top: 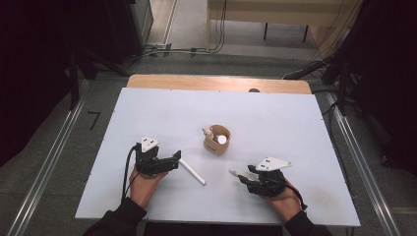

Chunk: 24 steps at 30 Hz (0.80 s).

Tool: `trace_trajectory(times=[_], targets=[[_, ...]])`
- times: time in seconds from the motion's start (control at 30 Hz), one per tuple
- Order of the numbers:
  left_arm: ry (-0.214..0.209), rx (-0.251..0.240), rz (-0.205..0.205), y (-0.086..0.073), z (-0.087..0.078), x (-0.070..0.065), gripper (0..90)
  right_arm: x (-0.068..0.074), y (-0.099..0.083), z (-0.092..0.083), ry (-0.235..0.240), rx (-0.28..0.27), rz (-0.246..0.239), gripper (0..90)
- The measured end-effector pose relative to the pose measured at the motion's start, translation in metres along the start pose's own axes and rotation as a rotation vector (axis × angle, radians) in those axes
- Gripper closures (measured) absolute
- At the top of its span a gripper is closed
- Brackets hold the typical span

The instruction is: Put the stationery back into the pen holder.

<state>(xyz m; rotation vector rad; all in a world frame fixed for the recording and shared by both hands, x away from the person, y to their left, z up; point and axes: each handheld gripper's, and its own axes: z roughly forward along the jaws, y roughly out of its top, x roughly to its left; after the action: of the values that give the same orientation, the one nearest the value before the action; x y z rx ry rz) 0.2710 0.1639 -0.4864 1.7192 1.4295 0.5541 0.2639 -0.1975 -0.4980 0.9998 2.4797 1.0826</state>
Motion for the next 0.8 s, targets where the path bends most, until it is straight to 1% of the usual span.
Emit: trace_trajectory(times=[0.07, 0.1, 0.23, 0.3, 0.6, 0.67, 0.8], targets=[[-0.001, -0.001, -0.001, 0.000, 0.000, 0.000, 7.5, 0.000, 0.000, 0.002, 0.007, 0.005, -0.004, 50.4], [-0.001, -0.001, 0.000, 0.000, 0.000, 0.000, 7.5, 0.000, 0.001, 0.003, 0.009, 0.008, -0.012, 51.0], [-0.002, 0.001, 0.000, 0.000, 0.000, 0.000, 7.5, 0.002, 0.004, 0.006, 0.009, 0.018, -0.016, 52.5], [-0.002, 0.001, -0.001, 0.000, 0.000, 0.000, 7.5, 0.002, 0.004, 0.007, 0.010, 0.021, -0.029, 53.9], [-0.002, 0.003, -0.001, 0.000, 0.000, 0.000, 7.5, 0.001, 0.004, 0.010, 0.003, 0.034, -0.025, 55.7], [-0.002, 0.004, -0.001, 0.000, 0.000, 0.000, 7.5, 0.002, 0.004, 0.010, 0.005, 0.034, -0.034, 56.7], [-0.002, 0.004, -0.001, 0.000, 0.000, 0.000, 7.5, 0.003, 0.004, 0.012, 0.008, 0.042, -0.038, 59.0]])
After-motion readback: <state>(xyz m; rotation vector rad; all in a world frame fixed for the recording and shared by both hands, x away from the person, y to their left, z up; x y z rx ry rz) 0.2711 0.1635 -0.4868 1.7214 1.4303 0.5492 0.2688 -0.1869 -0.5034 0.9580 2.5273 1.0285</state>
